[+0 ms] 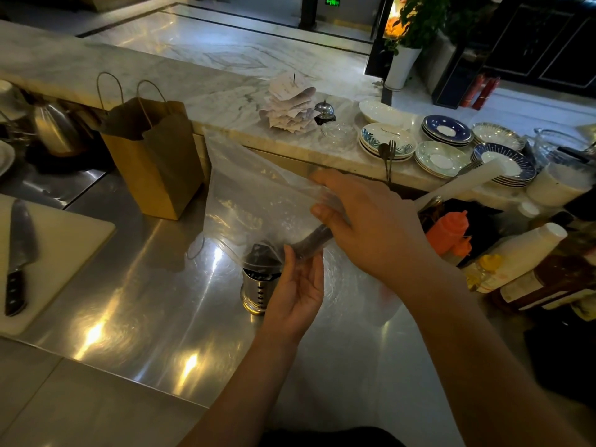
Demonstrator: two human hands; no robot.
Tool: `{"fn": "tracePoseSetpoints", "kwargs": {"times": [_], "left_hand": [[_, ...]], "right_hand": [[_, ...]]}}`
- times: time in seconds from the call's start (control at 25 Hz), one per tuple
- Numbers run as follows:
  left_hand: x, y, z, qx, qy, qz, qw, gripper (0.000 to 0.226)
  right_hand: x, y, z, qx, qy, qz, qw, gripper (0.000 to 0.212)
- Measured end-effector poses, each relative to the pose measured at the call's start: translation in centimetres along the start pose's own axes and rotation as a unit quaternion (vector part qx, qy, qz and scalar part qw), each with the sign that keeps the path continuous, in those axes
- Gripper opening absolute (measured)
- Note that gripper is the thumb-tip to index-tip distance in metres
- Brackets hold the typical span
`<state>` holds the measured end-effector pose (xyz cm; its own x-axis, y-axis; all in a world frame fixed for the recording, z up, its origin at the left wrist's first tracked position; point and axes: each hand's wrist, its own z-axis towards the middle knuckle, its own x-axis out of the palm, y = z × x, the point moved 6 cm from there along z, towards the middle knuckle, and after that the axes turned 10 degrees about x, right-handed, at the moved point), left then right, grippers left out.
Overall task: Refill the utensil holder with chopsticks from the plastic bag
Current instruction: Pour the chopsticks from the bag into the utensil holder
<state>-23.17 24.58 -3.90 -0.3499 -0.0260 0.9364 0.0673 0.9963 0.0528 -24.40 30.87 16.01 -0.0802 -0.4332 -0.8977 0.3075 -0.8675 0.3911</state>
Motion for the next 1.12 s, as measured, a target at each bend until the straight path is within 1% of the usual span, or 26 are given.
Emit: {"fn": "tracePoseSetpoints", "kwargs": {"times": [0.24, 0.44, 0.64, 0.8, 0.96, 1.12], "left_hand": [[0.0, 0.0, 0.0, 0.0, -0.007, -0.005, 1.0, 0.067], [0.2, -0.1, 0.1, 0.001, 0.004, 0.001, 1.0, 0.068], [0.4, -0.5, 0.1, 0.0, 0.024, 0.0, 1.0, 0.068], [-0.1, -0.4, 0.1, -0.006, 0.013, 0.005, 1.0, 0.063], [-0.3, -0.5, -0.1, -0.004, 0.012, -0.006, 1.0, 0.066], [-0.7, -0.8, -0.2, -0.011, 0.011, 0.005, 1.0, 0.064]], "right_hand": [[-0.1, 0.2, 0.1, 0.002, -0.021, 0.016, 1.0, 0.038], [-0.1, 0.3, 0.3, 0.003, -0.031, 0.009, 0.999, 0.036], [-0.3, 0.8, 0.3, -0.019, -0.051, 0.019, 0.998, 0.035], [0.7, 1.0, 0.5, -0.019, -0.023, -0.003, 1.0, 0.035], [0.5, 1.0, 0.4, -0.018, -0.041, 0.002, 0.999, 0.034], [0.2, 0.8, 0.9, -0.017, -0.038, 0.006, 0.999, 0.035]]}}
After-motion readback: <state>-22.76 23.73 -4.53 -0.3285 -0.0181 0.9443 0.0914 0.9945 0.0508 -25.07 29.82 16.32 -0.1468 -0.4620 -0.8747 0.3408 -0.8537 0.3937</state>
